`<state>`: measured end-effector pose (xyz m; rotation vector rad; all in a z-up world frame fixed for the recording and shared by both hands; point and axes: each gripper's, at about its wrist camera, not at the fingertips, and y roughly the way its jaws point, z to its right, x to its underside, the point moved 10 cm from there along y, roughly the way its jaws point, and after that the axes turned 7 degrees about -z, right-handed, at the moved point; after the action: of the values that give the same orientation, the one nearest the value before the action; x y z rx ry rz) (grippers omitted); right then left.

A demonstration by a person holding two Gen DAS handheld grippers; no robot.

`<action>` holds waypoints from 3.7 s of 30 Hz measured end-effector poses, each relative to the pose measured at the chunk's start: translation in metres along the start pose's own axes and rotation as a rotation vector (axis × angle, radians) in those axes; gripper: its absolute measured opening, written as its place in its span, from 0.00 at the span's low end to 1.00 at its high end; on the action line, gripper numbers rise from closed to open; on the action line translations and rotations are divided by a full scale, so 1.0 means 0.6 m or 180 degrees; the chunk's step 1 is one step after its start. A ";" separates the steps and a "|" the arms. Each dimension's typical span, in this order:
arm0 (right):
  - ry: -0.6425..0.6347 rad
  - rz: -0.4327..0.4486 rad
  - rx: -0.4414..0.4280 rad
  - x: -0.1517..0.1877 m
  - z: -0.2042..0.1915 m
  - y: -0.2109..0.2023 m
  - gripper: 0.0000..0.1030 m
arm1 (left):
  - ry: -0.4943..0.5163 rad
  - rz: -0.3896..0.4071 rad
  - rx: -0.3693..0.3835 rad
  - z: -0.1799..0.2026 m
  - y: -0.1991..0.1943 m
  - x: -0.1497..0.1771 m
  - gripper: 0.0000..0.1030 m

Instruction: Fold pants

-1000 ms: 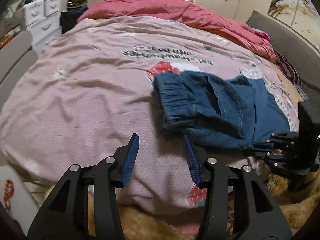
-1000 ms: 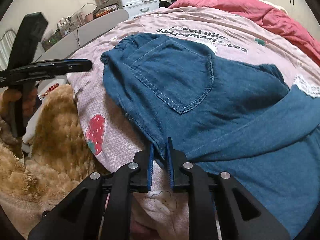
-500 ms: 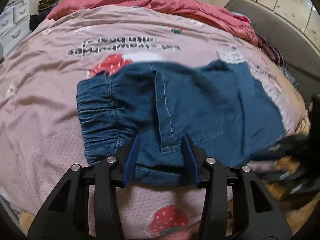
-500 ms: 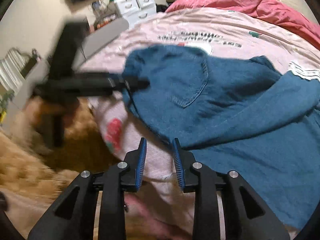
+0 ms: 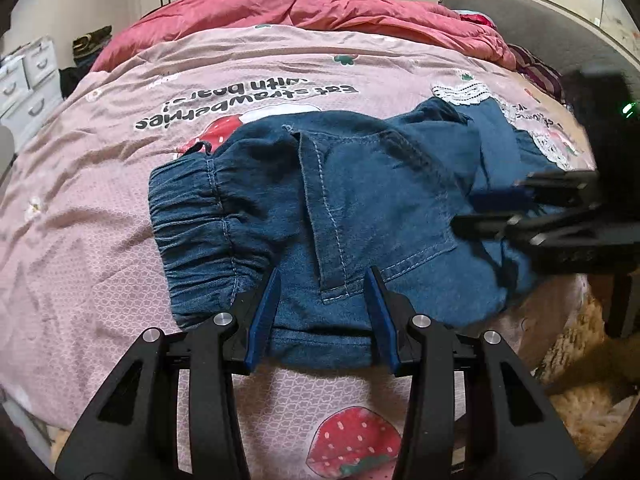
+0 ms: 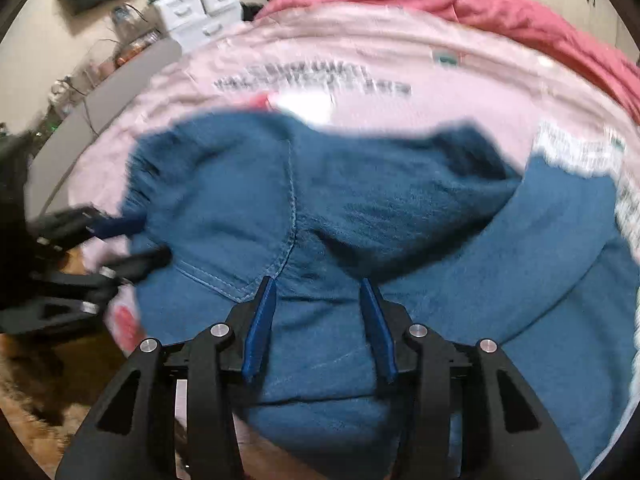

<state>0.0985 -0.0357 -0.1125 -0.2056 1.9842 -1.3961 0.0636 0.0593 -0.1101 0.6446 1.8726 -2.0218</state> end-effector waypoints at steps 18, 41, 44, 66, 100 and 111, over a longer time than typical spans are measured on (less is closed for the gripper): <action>0.0905 0.0576 0.0199 0.040 0.176 -0.166 0.62 | 0.0147 0.0327 0.0514 0.094 -0.097 -0.059 0.53; 0.0814 0.0162 0.0930 -0.202 0.318 -0.031 0.75 | 0.0100 -0.0381 0.1425 0.290 0.091 -0.103 0.10; 0.0938 -0.0105 0.1158 -0.208 0.353 0.018 0.75 | 0.0145 -0.0369 0.1404 0.293 0.092 -0.099 0.10; 0.2143 0.1138 0.0447 0.061 0.433 -0.274 0.07 | 0.0498 -0.0102 0.1211 0.284 0.053 -0.096 0.18; 0.2551 0.0680 0.0430 0.297 0.377 -0.273 0.12 | 0.1286 -0.0134 0.1147 0.297 0.003 -0.022 0.00; 0.2292 0.0201 0.1105 0.318 0.384 -0.242 0.39 | 0.1187 -0.0272 0.1132 0.292 0.041 0.000 0.03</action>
<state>0.0610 -0.3663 -0.1118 0.5907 2.2029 -1.9181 0.0560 -0.1170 -0.1235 1.1192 1.7590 -2.4562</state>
